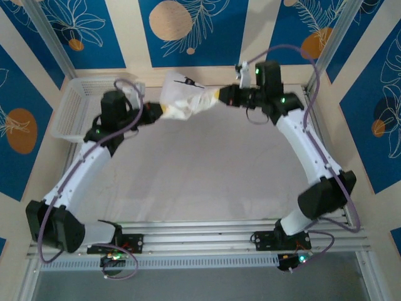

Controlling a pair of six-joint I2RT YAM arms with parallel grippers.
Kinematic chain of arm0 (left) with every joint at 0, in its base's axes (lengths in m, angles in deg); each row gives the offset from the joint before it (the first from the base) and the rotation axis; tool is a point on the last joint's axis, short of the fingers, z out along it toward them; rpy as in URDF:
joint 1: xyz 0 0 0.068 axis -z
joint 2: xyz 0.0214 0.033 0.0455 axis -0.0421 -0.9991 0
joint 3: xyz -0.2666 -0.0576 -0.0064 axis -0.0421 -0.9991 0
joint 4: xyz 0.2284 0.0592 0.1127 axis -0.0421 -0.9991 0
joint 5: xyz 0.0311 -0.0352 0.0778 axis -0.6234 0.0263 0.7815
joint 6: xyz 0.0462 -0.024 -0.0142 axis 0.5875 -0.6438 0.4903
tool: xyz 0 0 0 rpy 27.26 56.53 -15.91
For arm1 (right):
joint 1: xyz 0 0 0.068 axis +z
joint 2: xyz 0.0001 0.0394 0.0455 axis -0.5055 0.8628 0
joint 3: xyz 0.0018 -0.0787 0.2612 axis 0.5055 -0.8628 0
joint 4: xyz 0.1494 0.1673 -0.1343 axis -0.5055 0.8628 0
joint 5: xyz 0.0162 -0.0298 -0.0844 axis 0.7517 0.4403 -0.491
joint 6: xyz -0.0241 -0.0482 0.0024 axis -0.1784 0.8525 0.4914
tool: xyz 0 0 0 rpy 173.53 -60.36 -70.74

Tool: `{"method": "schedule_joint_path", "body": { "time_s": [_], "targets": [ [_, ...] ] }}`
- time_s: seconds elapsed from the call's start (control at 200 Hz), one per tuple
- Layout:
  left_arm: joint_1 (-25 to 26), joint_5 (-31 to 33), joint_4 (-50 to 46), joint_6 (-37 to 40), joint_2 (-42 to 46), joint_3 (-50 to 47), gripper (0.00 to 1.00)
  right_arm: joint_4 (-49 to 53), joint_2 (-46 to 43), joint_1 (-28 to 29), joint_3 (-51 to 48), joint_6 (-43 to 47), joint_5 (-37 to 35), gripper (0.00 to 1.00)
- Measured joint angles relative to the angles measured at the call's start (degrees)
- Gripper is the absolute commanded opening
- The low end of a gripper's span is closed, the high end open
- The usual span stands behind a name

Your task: Fold the inside-out t-shirt

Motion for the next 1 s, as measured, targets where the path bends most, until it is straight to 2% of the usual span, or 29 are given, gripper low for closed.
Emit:
{"method": "schedule_joint_path", "body": {
  "time_s": [0.11,0.21,0.285,0.36,0.525,0.65,0.815,1.0],
  "targets": [
    [1.8,1.2,0.4,-2.3,1.0,-15.1,0.00,-8.2,-2.9,1.8,-21.2,-3.2,1.4,0.02],
    [4.1,1.8,-1.4,-3.9,1.4,-25.6,0.00,-11.0,-2.2,1.9,-37.9,-6.4,1.4,0.03],
    [5.4,1.8,-3.1,-4.7,2.6,-29.9,0.00,-11.0,-2.6,2.3,-45.4,-8.2,1.8,0.03],
    [6.1,1.8,-4.8,-4.9,4.7,-31.1,0.00,-11.0,-5.1,3.0,-49.0,-9.6,2.4,0.04],
    [6.1,5.0,-6.4,-4.1,7.5,-28.5,0.00,-12.6,-12.9,3.1,-47.8,-10.9,2.4,0.05],
    [6.1,10.2,-5.3,-2.6,7.5,-24.7,0.00,-14.1,-12.4,3.1,-42.8,-10.9,0.9,0.05],
    [6.2,19.3,-1.7,-0.2,6.1,-22.9,0.00,-16.1,-2.2,2.7,-33.1,-10.6,-0.9,0.05],
    [6.2,30.6,2.4,1.8,-2.6,-22.4,0.00,-17.0,13.0,2.7,-23.6,-8.6,-0.8,0.09]
  ]
}}
